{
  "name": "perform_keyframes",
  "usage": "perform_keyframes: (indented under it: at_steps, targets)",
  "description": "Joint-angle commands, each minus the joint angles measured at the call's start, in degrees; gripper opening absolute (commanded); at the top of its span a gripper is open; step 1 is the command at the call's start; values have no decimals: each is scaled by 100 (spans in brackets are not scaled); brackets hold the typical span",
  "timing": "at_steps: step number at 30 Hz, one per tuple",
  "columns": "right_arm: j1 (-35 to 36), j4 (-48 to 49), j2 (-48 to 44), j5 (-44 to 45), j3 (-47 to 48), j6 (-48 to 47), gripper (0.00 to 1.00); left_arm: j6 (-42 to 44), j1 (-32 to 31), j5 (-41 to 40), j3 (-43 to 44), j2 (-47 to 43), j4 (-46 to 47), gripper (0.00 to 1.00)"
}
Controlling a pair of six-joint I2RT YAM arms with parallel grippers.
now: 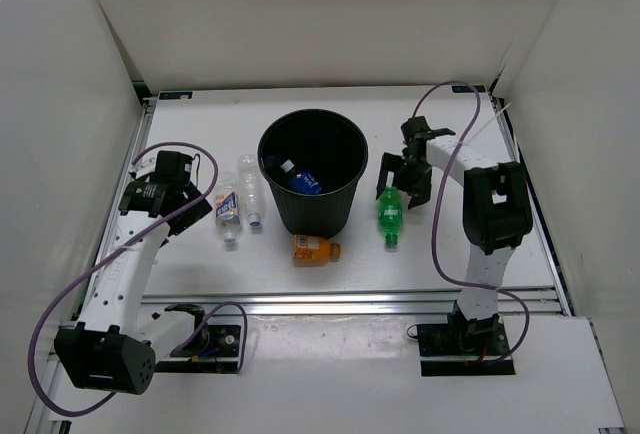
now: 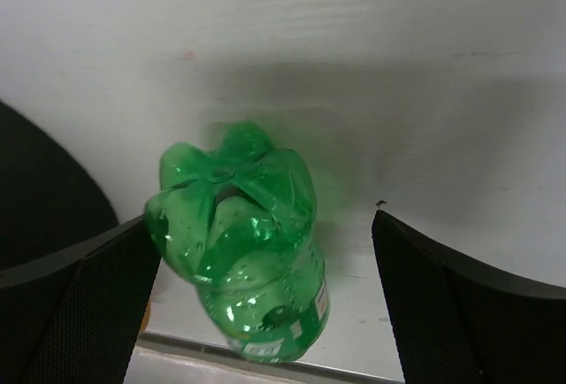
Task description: Put the plastic bottles in the bin
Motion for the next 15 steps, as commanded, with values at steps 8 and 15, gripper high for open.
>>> perform_keyframes:
  at_steps: [8, 15]
  targets:
    - [26, -139, 46, 313, -130, -6, 40, 1, 35, 39, -34, -39, 44, 100]
    - [26, -833, -1123, 1456, 870, 583, 26, 1, 35, 100, -148, -39, 96, 100]
